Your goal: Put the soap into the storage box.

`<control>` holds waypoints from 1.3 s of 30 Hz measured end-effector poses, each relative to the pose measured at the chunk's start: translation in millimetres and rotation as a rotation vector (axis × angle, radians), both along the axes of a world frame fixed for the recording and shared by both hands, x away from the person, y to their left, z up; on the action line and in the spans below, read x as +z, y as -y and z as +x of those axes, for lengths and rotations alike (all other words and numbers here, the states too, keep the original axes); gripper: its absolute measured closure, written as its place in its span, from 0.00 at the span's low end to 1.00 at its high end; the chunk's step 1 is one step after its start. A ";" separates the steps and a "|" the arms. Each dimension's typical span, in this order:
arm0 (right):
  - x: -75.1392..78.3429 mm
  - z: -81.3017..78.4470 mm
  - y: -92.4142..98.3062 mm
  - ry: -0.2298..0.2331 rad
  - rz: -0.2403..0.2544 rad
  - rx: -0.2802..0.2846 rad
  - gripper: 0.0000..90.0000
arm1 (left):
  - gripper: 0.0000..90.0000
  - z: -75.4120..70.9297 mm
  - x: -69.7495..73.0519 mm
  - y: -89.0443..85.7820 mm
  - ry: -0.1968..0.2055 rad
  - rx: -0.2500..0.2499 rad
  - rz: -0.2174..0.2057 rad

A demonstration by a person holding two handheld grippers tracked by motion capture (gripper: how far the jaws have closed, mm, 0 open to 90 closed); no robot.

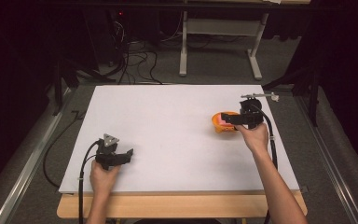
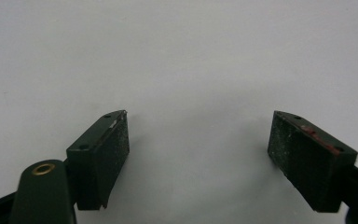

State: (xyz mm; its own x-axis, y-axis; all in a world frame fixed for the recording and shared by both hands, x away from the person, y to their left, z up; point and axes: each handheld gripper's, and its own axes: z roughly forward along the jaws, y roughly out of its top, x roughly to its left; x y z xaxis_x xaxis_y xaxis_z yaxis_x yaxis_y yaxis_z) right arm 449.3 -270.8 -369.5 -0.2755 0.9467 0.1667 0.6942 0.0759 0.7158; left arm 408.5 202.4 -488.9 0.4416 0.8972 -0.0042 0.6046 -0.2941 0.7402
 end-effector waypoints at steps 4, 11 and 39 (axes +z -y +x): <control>0.3 -7.3 4.1 0.022 0.006 0.004 0.17 | 0.23 0.0 0.0 0.0 0.000 0.000 0.000; 2.2 -21.0 12.9 0.062 0.031 0.012 0.23 | 0.23 0.0 0.0 0.0 0.000 0.000 0.001; -20.8 -68.7 48.5 0.146 0.083 0.003 0.23 | 0.23 -0.1 -0.1 0.3 0.002 0.002 -0.001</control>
